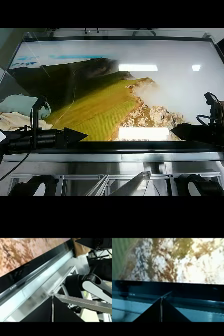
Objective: Fold the shirts.
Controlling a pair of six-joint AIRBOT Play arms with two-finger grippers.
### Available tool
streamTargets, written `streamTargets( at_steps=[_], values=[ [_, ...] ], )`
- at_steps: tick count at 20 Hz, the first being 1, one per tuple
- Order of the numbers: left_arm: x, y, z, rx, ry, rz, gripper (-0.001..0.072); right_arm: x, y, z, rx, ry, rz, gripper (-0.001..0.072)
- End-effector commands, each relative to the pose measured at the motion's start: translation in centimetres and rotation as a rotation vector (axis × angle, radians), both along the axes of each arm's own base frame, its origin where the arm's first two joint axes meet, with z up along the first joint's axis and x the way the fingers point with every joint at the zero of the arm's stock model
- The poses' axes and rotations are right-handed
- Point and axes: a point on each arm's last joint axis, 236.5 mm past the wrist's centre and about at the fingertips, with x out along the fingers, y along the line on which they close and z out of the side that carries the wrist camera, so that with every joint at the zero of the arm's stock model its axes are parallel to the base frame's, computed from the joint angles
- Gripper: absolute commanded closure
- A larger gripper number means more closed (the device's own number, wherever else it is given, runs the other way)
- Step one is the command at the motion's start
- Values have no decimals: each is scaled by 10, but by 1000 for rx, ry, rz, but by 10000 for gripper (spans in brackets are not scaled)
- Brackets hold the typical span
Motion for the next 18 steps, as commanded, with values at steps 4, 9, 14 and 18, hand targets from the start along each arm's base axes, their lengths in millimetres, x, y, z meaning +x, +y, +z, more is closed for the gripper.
streamTargets(
  at_steps=[4,9,14,18],
  values=[
    [9,9,2,24,40,56,689,0,0,0,0,0,0,692],
    [84,179,38,516,-96,549,-13,0,0,0,1,0,-1,692],
    [130,346,72,596,-36,1046,-13,0,0,0,1,0,-1,692],
    [163,407,3,527,248,967,-12,0,0,0,1,0,-1,692]
  ],
)
